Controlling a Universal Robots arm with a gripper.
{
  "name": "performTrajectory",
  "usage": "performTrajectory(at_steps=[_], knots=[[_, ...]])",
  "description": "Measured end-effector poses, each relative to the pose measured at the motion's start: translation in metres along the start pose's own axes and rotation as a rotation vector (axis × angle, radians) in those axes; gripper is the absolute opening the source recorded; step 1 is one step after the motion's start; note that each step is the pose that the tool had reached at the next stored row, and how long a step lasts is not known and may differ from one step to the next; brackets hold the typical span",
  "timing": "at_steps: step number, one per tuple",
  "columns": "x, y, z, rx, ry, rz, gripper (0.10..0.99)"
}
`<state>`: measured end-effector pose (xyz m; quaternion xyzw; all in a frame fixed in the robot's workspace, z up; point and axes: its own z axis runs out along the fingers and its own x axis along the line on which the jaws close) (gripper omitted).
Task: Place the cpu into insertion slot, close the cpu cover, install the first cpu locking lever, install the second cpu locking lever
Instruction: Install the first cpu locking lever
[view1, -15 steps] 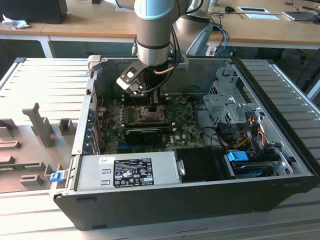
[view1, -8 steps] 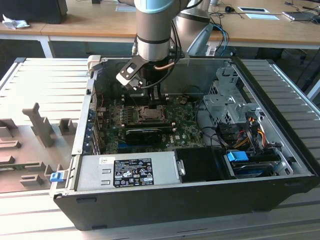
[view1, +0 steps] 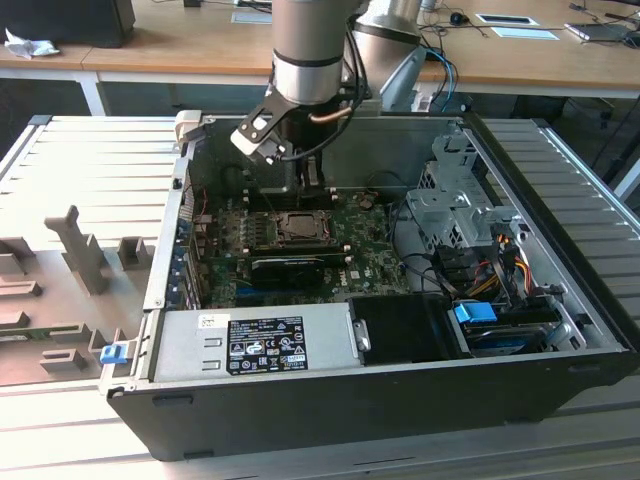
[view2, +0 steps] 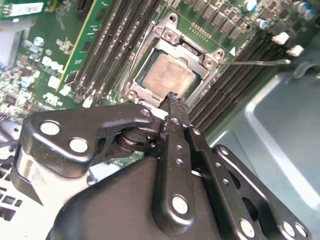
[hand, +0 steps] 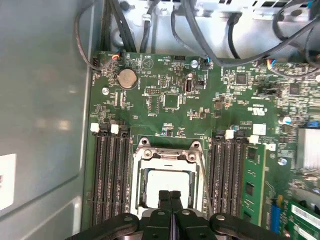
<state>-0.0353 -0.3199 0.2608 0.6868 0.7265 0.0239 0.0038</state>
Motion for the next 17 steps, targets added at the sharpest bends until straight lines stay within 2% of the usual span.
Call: performTrajectory(at_steps=[1,2,4,10,13,17], knots=[[0.0003,0.0004,-0.0101,0.000,0.0000,0.000,0.106],[0.0004,0.0006,-0.0151,0.000,-0.0001,0.000,0.106],[0.0004,0.0007,-0.0158,0.000,-0.0001,-0.007,0.106],[0.0004,0.0006,-0.0155,0.005,-0.0016,-0.159,0.106],[0.0004,0.0007,-0.0155,0.006,-0.0003,-0.198,0.106],[0.0004,0.0007,-0.0155,0.008,0.0027,-0.275,0.106]])
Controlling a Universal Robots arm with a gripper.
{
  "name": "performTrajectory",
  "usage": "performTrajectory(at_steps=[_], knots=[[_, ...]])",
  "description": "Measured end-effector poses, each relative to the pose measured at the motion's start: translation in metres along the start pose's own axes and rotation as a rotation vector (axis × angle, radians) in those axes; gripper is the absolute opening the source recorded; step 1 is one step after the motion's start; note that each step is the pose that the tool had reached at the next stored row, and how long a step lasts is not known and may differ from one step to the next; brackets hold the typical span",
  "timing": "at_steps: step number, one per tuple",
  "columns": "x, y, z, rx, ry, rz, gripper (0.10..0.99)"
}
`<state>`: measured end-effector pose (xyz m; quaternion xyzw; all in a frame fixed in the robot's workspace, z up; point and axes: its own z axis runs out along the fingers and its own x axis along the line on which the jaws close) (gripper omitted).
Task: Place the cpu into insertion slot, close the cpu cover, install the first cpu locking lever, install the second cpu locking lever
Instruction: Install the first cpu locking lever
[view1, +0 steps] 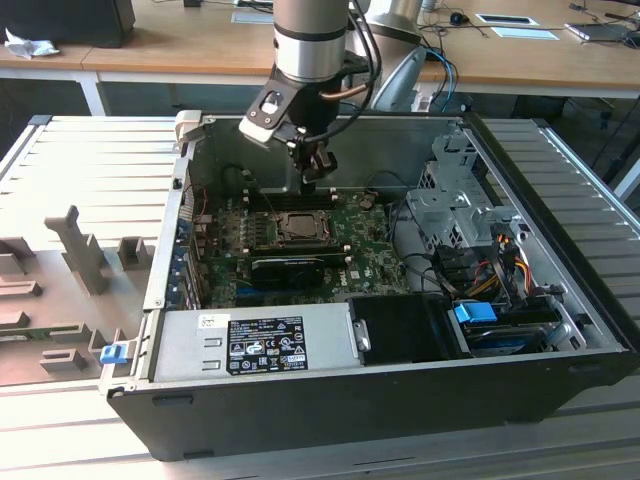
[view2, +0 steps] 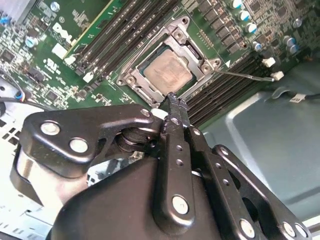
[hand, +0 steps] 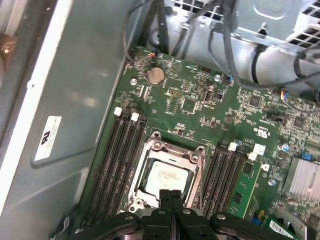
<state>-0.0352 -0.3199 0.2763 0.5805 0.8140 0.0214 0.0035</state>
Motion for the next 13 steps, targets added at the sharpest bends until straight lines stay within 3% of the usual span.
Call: performTrajectory(at_steps=[4,13], knots=[[0.0000,0.0000,0.0000,0.002,0.0049,-0.124,0.106],[0.0000,0.0000,0.0001,0.006,0.0117,-0.299,0.106]])
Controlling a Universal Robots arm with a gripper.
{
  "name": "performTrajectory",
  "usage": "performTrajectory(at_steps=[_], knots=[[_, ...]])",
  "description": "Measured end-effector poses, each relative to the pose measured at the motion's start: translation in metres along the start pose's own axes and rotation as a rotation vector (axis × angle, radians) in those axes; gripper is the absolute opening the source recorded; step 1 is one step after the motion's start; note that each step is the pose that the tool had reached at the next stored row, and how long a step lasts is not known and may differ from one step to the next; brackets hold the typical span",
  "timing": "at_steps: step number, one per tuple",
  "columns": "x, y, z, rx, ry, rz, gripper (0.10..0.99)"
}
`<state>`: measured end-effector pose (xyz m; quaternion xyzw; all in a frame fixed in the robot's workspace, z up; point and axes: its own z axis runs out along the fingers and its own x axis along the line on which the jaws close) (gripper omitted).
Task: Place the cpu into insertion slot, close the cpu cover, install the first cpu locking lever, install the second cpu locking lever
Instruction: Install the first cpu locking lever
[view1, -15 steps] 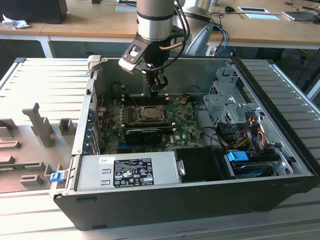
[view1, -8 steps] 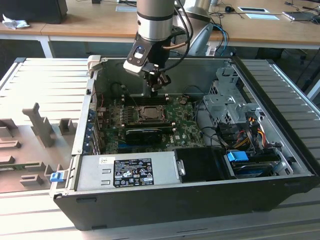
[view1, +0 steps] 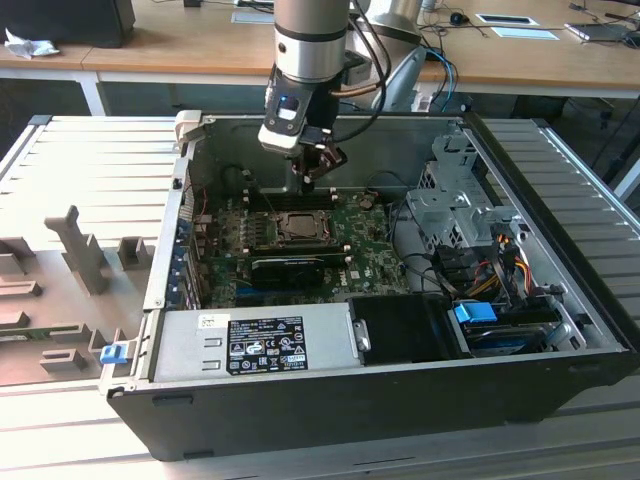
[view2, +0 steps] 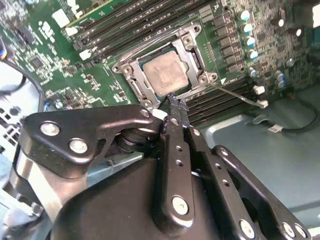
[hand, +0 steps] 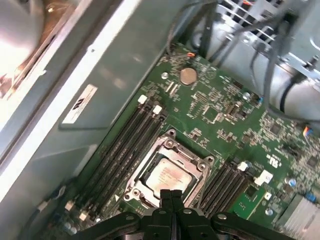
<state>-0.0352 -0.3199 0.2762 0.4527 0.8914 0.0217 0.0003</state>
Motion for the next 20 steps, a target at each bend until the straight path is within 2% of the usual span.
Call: performTrajectory(at_steps=[5,10,12,14,20], knots=[[0.0000,0.0000,0.0000,0.001,0.0030,-0.076,0.106],[0.0000,-0.0001,0.0002,0.004,0.0086,-0.220,0.106],[0.0000,-0.0001,0.0005,0.005,0.0101,-0.259,0.106],[0.0000,-0.0001,0.0005,0.006,0.0128,-0.330,0.106],[0.0000,0.0000,0.0006,0.009,0.0178,-0.457,0.106]])
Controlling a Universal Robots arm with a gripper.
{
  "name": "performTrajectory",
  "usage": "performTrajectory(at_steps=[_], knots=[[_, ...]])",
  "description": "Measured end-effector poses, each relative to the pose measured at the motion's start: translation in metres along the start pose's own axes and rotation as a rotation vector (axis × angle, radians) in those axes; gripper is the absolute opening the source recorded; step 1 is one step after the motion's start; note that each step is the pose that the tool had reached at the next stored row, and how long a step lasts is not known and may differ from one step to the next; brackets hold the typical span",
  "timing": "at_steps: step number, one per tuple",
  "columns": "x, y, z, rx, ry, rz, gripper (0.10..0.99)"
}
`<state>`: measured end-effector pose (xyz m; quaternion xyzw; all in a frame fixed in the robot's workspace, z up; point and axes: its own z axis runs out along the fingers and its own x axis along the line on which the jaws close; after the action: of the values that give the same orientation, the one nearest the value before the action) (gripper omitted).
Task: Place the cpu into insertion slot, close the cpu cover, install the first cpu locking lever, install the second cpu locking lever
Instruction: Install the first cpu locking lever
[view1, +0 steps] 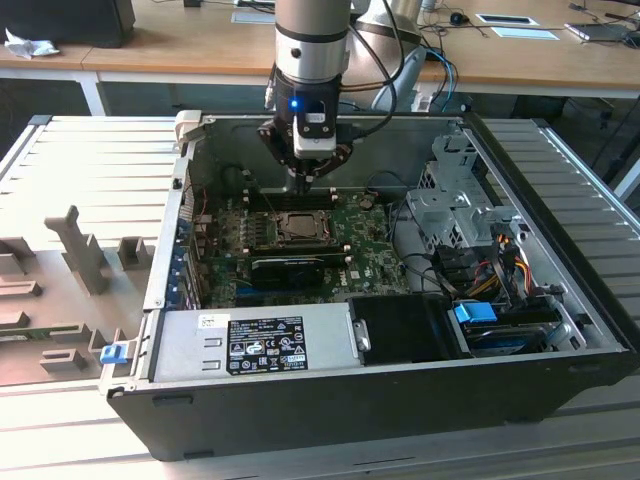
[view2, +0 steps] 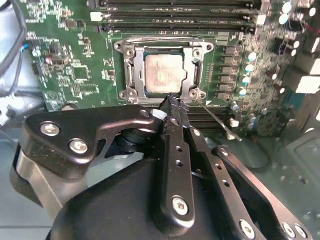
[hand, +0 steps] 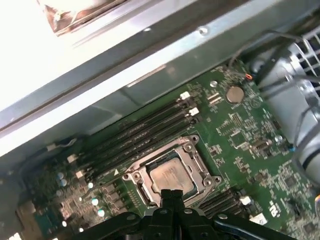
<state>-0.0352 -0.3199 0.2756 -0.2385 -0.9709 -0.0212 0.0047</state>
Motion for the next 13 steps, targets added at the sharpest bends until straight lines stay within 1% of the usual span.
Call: performTrajectory(at_steps=[4,11,13], knots=[[0.0000,0.0000,0.0000,0.002,0.0032,-0.083,0.106],[0.0000,0.0000,0.0000,0.004,0.0075,-0.193,0.106],[0.0000,0.0000,0.0000,0.004,0.0090,-0.233,0.106]])
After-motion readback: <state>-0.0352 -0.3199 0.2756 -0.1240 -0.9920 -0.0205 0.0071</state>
